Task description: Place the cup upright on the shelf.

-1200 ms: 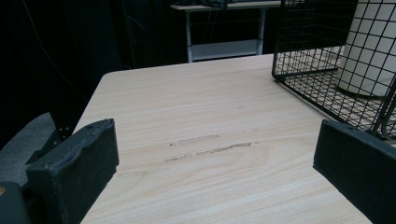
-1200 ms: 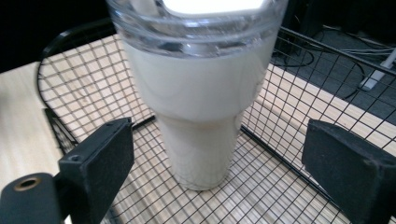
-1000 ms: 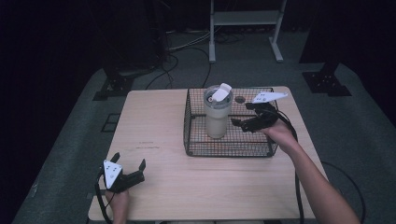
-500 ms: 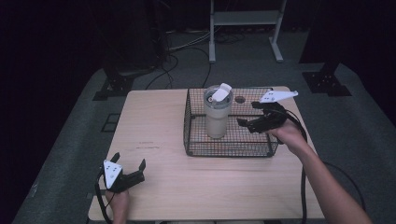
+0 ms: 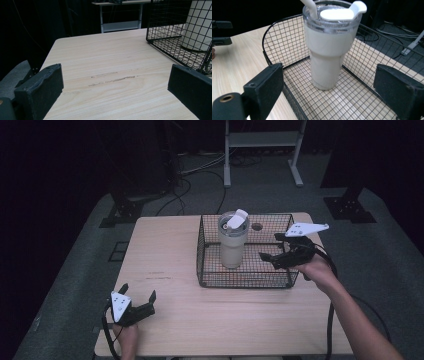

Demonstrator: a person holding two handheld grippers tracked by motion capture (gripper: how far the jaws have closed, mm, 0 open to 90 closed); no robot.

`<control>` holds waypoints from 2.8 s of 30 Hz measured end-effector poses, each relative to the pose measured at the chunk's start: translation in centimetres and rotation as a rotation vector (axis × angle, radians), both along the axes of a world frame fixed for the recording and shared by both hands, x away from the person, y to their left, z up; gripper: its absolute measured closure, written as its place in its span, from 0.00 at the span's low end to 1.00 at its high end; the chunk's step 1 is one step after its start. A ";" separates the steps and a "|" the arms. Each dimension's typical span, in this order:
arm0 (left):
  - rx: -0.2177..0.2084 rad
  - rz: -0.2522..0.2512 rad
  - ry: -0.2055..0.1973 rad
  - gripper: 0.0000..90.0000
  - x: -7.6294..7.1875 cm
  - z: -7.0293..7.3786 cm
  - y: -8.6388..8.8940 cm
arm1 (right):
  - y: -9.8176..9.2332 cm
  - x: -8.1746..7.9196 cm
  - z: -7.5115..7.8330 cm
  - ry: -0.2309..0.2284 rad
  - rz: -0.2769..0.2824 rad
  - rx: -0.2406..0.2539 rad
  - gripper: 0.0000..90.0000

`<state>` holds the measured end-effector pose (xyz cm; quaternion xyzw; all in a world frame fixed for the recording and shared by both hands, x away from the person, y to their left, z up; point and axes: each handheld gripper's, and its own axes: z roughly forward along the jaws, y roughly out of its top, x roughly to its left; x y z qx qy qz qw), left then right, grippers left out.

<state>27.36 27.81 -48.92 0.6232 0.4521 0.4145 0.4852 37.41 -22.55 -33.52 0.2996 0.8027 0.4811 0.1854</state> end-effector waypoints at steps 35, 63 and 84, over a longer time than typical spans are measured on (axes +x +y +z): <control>0.001 0.002 0.004 0.00 0.0 0.0 0.0 | -2.1 -4.3 -4.0 0.015 0.016 0.005 0.10; 0.002 0.007 0.008 0.00 0.0 0.0 0.0 | -4.7 -8.2 -7.3 0.022 0.028 0.032 0.10; 0.004 0.008 0.009 0.00 0.0 0.0 0.0 | -7.9 -11.5 -11.2 0.044 -0.064 0.058 0.10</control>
